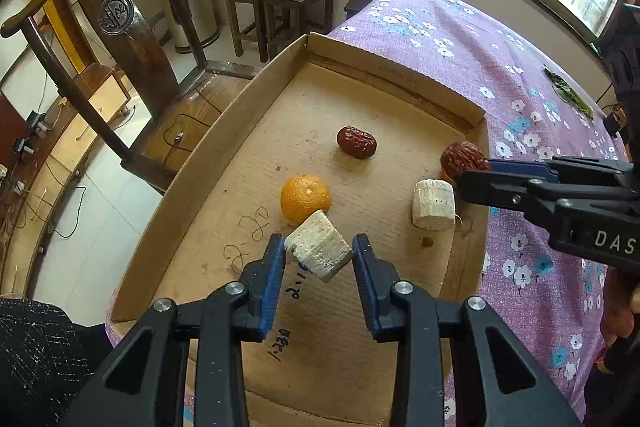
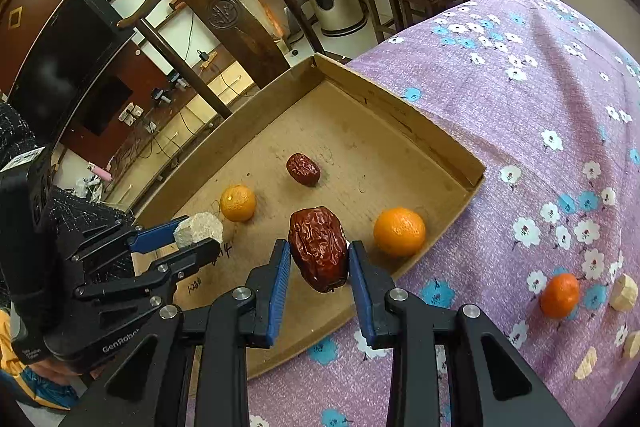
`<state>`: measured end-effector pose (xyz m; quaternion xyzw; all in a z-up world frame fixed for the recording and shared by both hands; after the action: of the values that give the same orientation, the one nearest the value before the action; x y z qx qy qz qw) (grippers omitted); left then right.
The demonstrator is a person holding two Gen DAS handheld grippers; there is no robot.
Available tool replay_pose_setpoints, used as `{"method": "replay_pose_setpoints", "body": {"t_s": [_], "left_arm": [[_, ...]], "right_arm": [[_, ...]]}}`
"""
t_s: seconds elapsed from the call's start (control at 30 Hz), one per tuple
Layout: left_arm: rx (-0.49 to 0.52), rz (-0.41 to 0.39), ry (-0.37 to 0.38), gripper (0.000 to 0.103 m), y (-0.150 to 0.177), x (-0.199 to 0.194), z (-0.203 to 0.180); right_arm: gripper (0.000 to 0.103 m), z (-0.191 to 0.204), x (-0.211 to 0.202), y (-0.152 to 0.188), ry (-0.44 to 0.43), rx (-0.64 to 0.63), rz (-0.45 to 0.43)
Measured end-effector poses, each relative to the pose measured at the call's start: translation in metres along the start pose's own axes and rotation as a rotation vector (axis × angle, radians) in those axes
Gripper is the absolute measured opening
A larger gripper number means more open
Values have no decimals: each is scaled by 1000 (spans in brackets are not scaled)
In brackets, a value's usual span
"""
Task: Organize fruits
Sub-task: 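Carry the yam chunk and red date over the cardboard box, then open both tools to drop the yam chunk and date into the box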
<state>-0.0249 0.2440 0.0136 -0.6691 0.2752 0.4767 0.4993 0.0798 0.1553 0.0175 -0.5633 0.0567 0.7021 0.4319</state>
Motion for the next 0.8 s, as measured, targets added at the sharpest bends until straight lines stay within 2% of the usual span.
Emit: {"method": "replay_pose_setpoints", "body": {"t_s": [0.37,0.6,0.8], "left_arm": [[6,18,-31,34,0,17,-4],[0,39,-42,34,3,27,-7],[-25,41,-55,35,2,30,-5]], "right_arm": [[33,-14,37,-34,76,10,37],[33,-15,58,-38,101,-5,74],[36,-14,61,-41,102,-11,50]]}}
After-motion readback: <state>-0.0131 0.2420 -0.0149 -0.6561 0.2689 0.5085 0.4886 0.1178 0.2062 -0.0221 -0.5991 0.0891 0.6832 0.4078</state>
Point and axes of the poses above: each gripper's, at about its wrist camera, not at the fingertips, and x roughly the way its jaws point, z to its left, y to its underside, the point moved 6 cm from there along x, roughly the way its jaws point, and after that the axes turned 3 degrees about z, right-handed, at the moved point
